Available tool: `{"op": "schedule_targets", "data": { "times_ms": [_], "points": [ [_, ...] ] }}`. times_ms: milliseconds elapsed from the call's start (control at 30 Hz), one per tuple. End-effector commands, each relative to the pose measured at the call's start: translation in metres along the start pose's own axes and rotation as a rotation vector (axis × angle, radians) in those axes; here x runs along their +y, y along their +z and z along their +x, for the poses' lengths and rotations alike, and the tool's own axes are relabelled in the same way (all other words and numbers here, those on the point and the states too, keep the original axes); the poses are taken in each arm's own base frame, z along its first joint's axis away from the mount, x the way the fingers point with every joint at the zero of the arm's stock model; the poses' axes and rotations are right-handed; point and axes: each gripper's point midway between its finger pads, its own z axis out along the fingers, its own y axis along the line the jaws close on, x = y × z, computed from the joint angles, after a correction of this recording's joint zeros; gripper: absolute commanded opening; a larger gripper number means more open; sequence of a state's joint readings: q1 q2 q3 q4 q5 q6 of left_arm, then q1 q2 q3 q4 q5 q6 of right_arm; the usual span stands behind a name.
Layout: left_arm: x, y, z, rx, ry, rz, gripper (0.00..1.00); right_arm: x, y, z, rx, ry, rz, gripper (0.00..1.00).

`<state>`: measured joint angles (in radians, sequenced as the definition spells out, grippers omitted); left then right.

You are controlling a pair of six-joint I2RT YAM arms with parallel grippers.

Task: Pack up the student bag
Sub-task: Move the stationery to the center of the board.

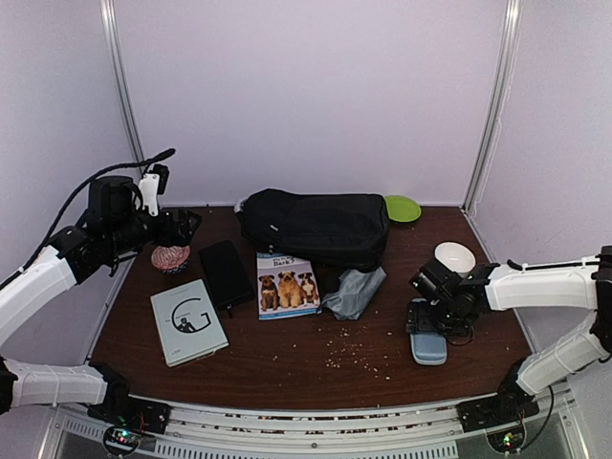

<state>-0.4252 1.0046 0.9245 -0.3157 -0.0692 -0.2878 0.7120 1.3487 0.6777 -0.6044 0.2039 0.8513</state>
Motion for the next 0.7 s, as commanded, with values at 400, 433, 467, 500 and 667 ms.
{"op": "schedule_targets", "data": {
  "times_ms": [400,433,467,500,667],
  "points": [
    [-0.002,-0.003,-0.016,-0.029,-0.025,0.013,0.98,0.011,0.005,0.009,0.027,0.004,-0.063,0.95],
    [-0.002,-0.002,-0.016,-0.028,-0.025,0.012,0.98,0.012,0.003,0.007,0.021,0.003,-0.064,0.95],
    [-0.002,-0.002,-0.016,-0.027,-0.025,0.012,0.98,0.012,0.002,0.005,0.014,-0.004,-0.061,0.94],
    [-0.002,-0.002,-0.016,-0.024,-0.025,0.012,0.98,0.012,0.002,0.003,0.009,-0.015,-0.058,0.94],
    [-0.003,0.002,-0.013,-0.007,-0.023,0.013,0.98,0.013,0.002,-0.005,-0.004,-0.079,-0.026,0.92]
  ]
}}
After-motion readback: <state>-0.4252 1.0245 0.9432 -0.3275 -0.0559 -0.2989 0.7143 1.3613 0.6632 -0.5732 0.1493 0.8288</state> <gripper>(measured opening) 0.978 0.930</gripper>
